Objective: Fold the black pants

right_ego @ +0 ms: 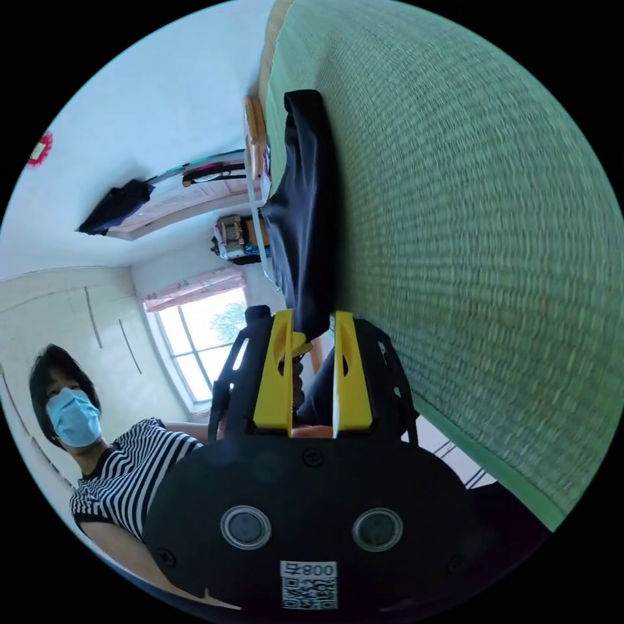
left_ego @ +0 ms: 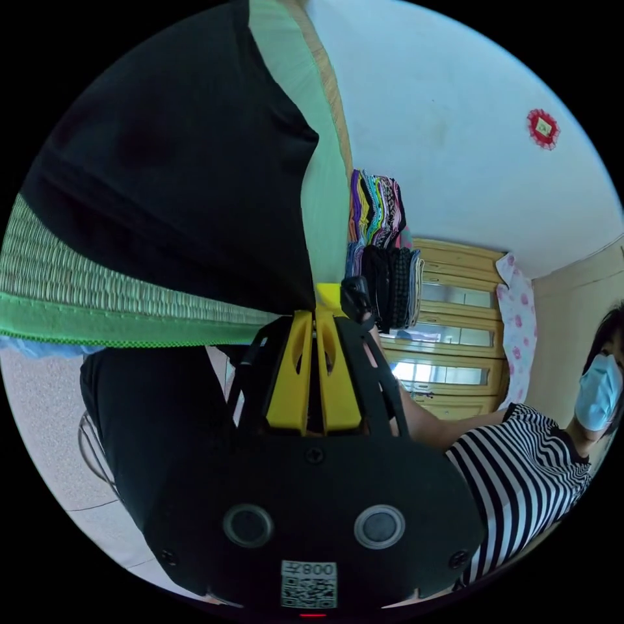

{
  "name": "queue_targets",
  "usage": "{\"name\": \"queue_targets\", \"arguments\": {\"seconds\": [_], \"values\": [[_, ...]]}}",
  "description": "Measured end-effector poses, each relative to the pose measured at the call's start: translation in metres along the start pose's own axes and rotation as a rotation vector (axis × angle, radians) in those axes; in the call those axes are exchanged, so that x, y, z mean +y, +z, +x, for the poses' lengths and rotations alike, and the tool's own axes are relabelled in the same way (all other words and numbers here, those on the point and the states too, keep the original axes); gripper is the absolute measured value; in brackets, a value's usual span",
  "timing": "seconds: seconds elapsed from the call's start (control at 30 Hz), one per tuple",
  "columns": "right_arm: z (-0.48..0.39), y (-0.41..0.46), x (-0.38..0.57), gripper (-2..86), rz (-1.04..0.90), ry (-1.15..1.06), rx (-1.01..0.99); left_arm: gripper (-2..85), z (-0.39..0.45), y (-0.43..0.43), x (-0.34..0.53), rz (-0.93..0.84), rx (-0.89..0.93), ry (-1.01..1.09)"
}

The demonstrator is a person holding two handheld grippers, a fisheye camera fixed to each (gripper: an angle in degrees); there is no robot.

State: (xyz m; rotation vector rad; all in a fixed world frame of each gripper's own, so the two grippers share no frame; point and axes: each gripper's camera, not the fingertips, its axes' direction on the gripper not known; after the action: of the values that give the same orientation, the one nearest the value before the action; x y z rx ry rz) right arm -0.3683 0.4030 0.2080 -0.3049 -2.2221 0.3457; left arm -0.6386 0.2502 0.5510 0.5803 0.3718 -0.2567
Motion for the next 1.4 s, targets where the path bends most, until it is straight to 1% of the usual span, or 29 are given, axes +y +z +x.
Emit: {"name": "queue_targets", "arguments": {"seconds": [0.1,0.17,0.3,0.5,0.6,0.77,0.87,1.1,1.27,1.4], "values": [[0.016,-0.006,0.008,8.5,0.02,0.017,-0.064,0.6,0.0,-0.002,0.004,-0.017,-0.009,0.015],[0.023,-0.008,0.011,7.5,0.014,0.021,-0.067,0.7,-0.002,-0.004,0.007,-0.032,-0.018,0.019],[0.036,-0.017,0.021,4.9,0.02,0.035,-0.118,1.0,-0.007,-0.014,0.014,-0.016,0.007,0.01],[0.016,-0.042,0.032,3.0,0.038,-0.04,-0.081,3.9,-0.021,-0.052,0.037,0.057,0.032,-0.023],[0.004,-0.057,0.037,2.7,0.047,-0.074,-0.078,7.4,-0.039,-0.076,0.05,0.164,0.126,-0.097],[-0.013,-0.076,0.048,2.4,0.044,-0.113,-0.065,11.8,-0.069,-0.1,0.072,0.41,0.38,-0.237],[-0.019,-0.087,0.056,2.2,0.048,-0.131,-0.068,12.6,-0.071,-0.103,0.076,0.473,0.43,-0.259],[-0.016,-0.121,0.079,2.2,0.078,-0.144,-0.061,13.5,-0.059,-0.101,0.071,0.496,0.417,-0.297],[-0.012,-0.149,0.095,2.0,0.099,-0.158,-0.048,13.7,-0.036,-0.091,0.065,0.494,0.412,-0.314],[-0.002,-0.176,0.111,1.8,0.126,-0.16,-0.044,12.8,-0.016,-0.081,0.059,0.474,0.374,-0.329]]}}
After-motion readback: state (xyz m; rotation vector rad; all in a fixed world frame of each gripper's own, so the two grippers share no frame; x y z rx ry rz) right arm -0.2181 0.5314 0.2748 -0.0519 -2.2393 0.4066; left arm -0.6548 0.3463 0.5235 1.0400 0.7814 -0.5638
